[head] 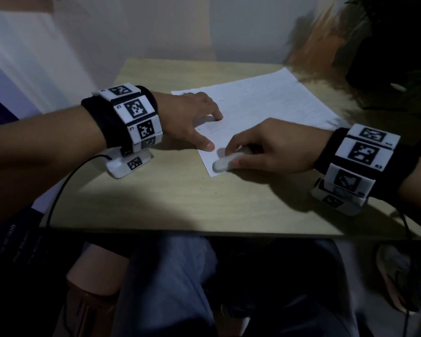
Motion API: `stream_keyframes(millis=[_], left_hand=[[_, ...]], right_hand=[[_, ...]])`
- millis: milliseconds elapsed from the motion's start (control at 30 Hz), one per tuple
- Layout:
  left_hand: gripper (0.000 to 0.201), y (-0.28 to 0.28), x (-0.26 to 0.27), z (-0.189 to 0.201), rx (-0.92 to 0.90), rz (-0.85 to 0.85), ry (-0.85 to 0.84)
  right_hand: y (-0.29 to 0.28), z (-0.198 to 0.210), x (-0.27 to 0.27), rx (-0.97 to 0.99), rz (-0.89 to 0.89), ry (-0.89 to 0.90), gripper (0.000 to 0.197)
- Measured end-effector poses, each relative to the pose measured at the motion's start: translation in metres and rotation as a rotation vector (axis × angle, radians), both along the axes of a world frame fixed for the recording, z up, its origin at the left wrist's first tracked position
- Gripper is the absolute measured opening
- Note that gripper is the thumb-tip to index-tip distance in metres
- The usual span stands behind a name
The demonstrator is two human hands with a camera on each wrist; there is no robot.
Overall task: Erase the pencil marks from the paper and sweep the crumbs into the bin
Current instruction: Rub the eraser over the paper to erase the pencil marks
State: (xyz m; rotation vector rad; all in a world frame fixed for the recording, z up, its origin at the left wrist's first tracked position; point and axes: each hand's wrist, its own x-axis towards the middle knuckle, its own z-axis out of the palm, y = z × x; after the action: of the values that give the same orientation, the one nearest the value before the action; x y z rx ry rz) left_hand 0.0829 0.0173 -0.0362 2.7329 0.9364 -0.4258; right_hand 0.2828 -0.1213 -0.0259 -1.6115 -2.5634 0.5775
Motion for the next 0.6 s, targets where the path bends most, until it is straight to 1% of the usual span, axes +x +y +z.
stream_keyframes(millis=[33,100,167,233,267,333,400,433,533,600], left_hand=[[0.089,-0.001,0.0,0.0,-0.002,0.002,-0.002],[0.086,-0.002,0.0,0.001,-0.007,0.007,-0.005],[0.085,-0.002,0.0,0.002,-0.013,0.012,-0.013],[0.085,-0.002,0.0,0.003,-0.018,0.016,-0.014],[0.085,-0.003,0.0,0.003,-0.019,0.018,-0.011],[0.084,-0.003,0.0,0.003,-0.027,0.021,-0.002],[0.084,-0.003,0.0,0.003,-0.036,0.024,-0.003],[0.084,-0.002,0.0,0.003,-0.042,0.027,-0.007],[0.085,-0.002,0.0,0.002,-0.05,0.031,-0.016],[0.085,-0.001,-0.001,0.002,-0.052,0.031,-0.018]], right_hand=[[-0.001,0.001,-0.001,-0.042,0.02,0.021,0.045],[0.003,0.001,0.001,-0.039,-0.026,0.041,0.048],[0.008,0.0,0.004,0.065,-0.115,0.019,0.044],[0.007,-0.001,0.004,0.137,-0.117,-0.022,0.038],[0.004,-0.002,0.003,0.123,-0.08,-0.023,0.038],[-0.002,-0.001,0.0,0.025,0.0,0.014,0.039],[-0.003,0.002,-0.001,-0.055,-0.005,0.052,0.038],[-0.001,0.003,0.0,-0.049,-0.04,0.061,0.038],[0.006,0.002,0.004,0.097,-0.127,0.018,0.033],[0.002,0.001,0.003,0.141,-0.099,-0.009,0.032]])
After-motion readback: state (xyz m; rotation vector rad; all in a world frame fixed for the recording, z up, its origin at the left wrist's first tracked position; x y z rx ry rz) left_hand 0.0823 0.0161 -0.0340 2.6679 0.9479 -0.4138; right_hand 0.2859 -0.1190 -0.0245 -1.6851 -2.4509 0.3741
